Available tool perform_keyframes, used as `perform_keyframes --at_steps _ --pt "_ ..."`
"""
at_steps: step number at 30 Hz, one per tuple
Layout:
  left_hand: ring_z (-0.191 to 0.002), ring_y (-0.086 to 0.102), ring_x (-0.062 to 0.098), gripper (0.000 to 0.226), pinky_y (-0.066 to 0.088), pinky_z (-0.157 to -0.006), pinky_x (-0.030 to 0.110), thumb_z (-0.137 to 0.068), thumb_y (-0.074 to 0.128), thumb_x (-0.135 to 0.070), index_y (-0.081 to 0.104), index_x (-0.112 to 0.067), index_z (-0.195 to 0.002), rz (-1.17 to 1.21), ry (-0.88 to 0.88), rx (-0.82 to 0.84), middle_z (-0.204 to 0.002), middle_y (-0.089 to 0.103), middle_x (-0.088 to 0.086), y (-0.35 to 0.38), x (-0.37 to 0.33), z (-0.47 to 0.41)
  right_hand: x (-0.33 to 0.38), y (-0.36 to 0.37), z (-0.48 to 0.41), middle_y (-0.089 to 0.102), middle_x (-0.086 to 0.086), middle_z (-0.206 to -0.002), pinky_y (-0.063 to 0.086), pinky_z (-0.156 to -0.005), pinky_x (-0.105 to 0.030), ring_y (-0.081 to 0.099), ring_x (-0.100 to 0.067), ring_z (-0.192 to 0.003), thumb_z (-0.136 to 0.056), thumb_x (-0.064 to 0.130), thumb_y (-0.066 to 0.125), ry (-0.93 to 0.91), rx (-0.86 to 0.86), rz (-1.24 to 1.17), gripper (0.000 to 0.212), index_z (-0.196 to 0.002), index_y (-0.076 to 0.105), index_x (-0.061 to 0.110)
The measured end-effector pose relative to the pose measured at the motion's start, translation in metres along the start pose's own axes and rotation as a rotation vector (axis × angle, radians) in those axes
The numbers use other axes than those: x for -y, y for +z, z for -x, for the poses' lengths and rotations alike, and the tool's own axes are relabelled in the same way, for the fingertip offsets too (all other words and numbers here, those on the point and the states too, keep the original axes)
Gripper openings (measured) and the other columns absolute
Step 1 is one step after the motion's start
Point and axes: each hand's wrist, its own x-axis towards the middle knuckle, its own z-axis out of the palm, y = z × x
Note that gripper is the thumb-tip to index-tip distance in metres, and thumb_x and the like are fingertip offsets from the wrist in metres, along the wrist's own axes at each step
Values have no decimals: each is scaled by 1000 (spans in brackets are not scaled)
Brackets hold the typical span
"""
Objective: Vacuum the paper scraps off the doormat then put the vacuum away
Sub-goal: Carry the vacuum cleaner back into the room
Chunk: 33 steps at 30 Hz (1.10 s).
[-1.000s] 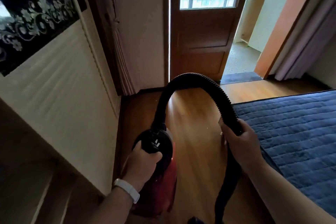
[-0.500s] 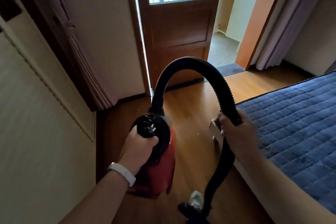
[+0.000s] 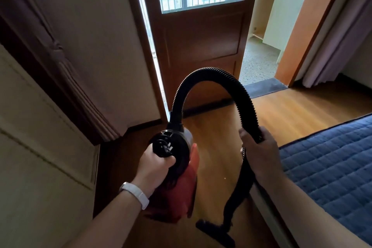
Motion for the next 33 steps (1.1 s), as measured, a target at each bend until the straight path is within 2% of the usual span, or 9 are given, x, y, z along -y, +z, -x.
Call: perform_keyframes --at_steps 6,10,15,18,22,24,27,30,33 --pt "-82 66 23 21 55 -68 41 -69 67 -4 65 -15 -87 34 18 40 -86 71 7 25 -36 -110 -1 35 -98 60 -6 -62 44 -44 -27 56 -13 -46 -89 26 70 -4 -40 6 14 -82 60 19" --pt "-80 66 23 21 56 -72 45 -64 67 -11 65 -19 -83 10 23 108 -82 71 3 43 -45 -196 -14 68 -165 56 4 -56 42 -43 -25 54 -13 -45 -89 25 70 -4 -83 21 16 -79 59 21" --pt "-72 62 16 18 49 -60 30 -69 69 -3 64 -16 -80 -16 51 185 -76 69 0 59 -66 -309 -15 115 -246 55 4 -53 42 -44 -25 53 -17 -45 -91 26 70 -1 -174 92 20 -76 57 23" --pt "-58 57 1 18 45 -50 18 -71 66 -1 63 -12 -84 16 80 268 -71 65 -3 66 -91 -372 1 142 -291 57 2 -54 41 -45 -20 54 -14 -46 -91 27 68 -12 -219 127 16 -81 58 20" --pt "-50 53 -4 16 39 -45 14 -71 66 0 62 -10 -83 -42 166 345 -65 62 -3 80 -126 -444 13 168 -343 57 -1 -56 42 -46 -19 54 -13 -46 -92 26 67 -15 -322 144 18 -82 58 16" --pt "-52 55 -2 16 42 -47 15 -70 66 -1 62 -12 -82 -49 175 375 -65 63 -2 87 -139 -470 15 175 -364 57 -2 -56 43 -46 -21 55 -14 -47 -92 27 67 -15 -371 137 18 -82 57 17" --pt "-60 60 8 18 50 -56 28 -71 65 0 63 -14 -82 -26 167 419 -68 66 -1 101 -160 -504 15 179 -396 58 -5 -60 44 -48 -26 57 -17 -49 -93 29 67 6 -399 135 17 -85 57 17" --pt "-58 59 0 22 49 -56 24 -72 65 4 63 -16 -80 -35 192 451 -69 67 -3 127 -179 -534 8 179 -431 59 -8 -63 45 -47 -23 57 -16 -48 -93 28 66 17 -436 130 18 -90 58 13" --pt "-66 63 12 23 51 -63 32 -69 67 0 64 -21 -79 -67 178 472 -71 70 0 158 -192 -563 -6 177 -469 58 -9 -63 45 -49 -27 56 -17 -48 -93 27 67 39 -486 71 19 -90 57 11"
